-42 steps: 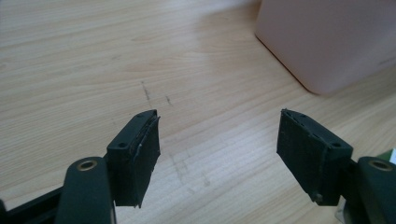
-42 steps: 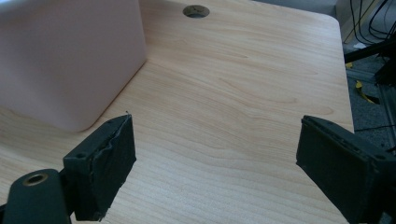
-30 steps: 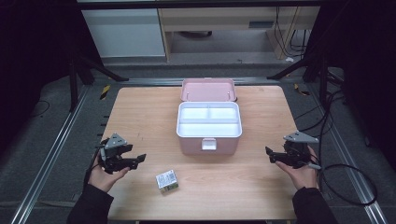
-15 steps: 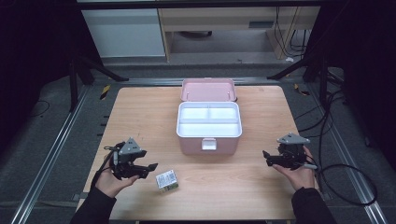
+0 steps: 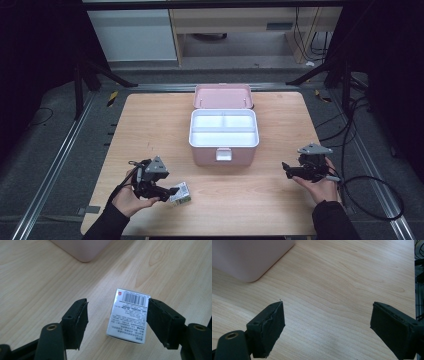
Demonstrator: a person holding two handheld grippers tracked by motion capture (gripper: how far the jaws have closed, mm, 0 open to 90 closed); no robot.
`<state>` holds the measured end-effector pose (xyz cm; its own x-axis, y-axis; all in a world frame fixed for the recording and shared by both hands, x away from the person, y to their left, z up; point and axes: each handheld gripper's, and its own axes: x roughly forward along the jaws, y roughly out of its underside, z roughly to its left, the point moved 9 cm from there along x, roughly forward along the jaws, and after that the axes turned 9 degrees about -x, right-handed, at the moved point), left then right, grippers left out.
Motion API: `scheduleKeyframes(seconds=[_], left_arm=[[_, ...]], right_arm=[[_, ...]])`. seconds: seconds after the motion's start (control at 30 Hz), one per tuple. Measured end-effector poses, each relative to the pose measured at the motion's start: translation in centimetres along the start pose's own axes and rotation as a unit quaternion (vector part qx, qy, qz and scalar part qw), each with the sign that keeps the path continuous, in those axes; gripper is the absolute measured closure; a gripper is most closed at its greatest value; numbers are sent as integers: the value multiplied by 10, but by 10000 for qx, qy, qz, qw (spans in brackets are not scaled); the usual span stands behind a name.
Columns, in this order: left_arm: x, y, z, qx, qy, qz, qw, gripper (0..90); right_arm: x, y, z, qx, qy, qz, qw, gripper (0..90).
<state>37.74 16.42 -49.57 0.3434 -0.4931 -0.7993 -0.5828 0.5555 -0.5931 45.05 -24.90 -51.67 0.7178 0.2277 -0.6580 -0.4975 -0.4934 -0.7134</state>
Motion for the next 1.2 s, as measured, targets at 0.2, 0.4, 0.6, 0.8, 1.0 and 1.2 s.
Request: scheduleKeyframes(seconds=[0.2, 0.4, 0.6, 0.8, 1.0, 1.2], left_arm=[[7, 4, -5, 120, -11, 323, 9994, 335], [16, 7, -8, 251, -1, 594, 9979, 322], [27, 9, -10, 419, 0, 899, 9951, 317], [36, 9, -9, 465, 18, 1104, 9928, 348], [41, 12, -11, 380, 76, 1230, 9916, 416], [40, 12, -9, 246, 24, 1299, 9912, 446]], right_arm=[[1, 2, 0, 23, -24, 58, 10000, 124], [3, 4, 0, -6, -53, 115, 9999, 123], [5, 6, 1, -33, -76, 177, 9998, 123], [6, 7, 2, -41, -126, 209, 9997, 122], [7, 8, 2, -40, -131, 251, 9996, 121], [8, 9, 3, -46, -144, 270, 9995, 121]])
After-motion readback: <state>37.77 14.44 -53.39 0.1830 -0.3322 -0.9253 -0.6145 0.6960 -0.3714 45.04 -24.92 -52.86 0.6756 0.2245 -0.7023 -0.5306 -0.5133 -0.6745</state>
